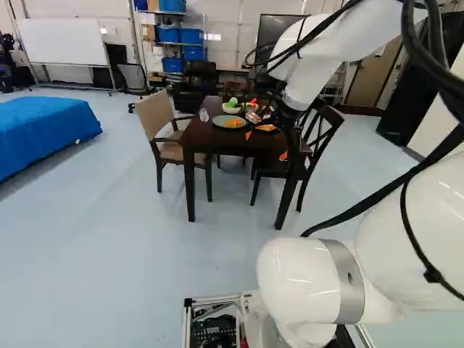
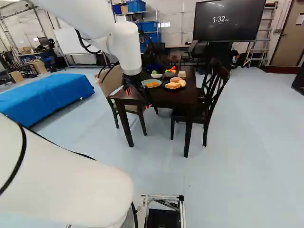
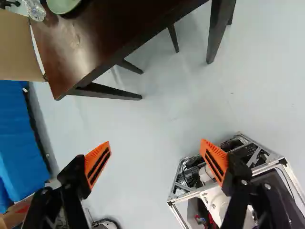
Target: Move the croissant to the empty plate
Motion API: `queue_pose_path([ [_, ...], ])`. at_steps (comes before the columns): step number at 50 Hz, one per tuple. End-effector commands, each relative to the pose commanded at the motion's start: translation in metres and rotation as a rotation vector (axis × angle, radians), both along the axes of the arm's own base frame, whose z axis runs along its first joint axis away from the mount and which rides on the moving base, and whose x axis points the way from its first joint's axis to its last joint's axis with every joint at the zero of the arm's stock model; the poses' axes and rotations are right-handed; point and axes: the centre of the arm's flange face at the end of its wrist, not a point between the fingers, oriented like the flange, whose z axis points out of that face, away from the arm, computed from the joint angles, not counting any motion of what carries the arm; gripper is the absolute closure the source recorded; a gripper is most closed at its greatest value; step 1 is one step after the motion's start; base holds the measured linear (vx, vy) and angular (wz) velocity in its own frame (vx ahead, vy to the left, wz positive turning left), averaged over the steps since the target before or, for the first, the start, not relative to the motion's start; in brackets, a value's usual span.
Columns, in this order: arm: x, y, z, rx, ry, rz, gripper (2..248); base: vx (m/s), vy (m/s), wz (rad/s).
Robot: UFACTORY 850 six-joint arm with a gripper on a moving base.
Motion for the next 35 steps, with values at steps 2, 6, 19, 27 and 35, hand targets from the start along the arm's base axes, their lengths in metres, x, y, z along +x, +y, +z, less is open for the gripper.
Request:
queue_pose_path([
  [2, 0.0000, 0.0000, 0.0000, 0.000, 0.000, 0.000, 3, 0.000, 0.000, 0.000],
  [6, 0.0000, 0.0000, 0.0000, 0.000, 0.000, 0.000, 3, 0.000, 0.000, 0.000],
  [19, 0.0000, 0.0000, -0.0001, 0.000, 0.000, 0.000, 3, 0.000, 0.000, 0.000],
  [27, 0.0001, 0.0001, -0.0014, -0.004, -0.004, 0.001, 3, 0.000, 0.000, 0.000],
  [35, 0.0002, 0.0002, -0.0039, -0.010, -0.010, 0.002, 3, 0.000, 0.000, 0.000],
])
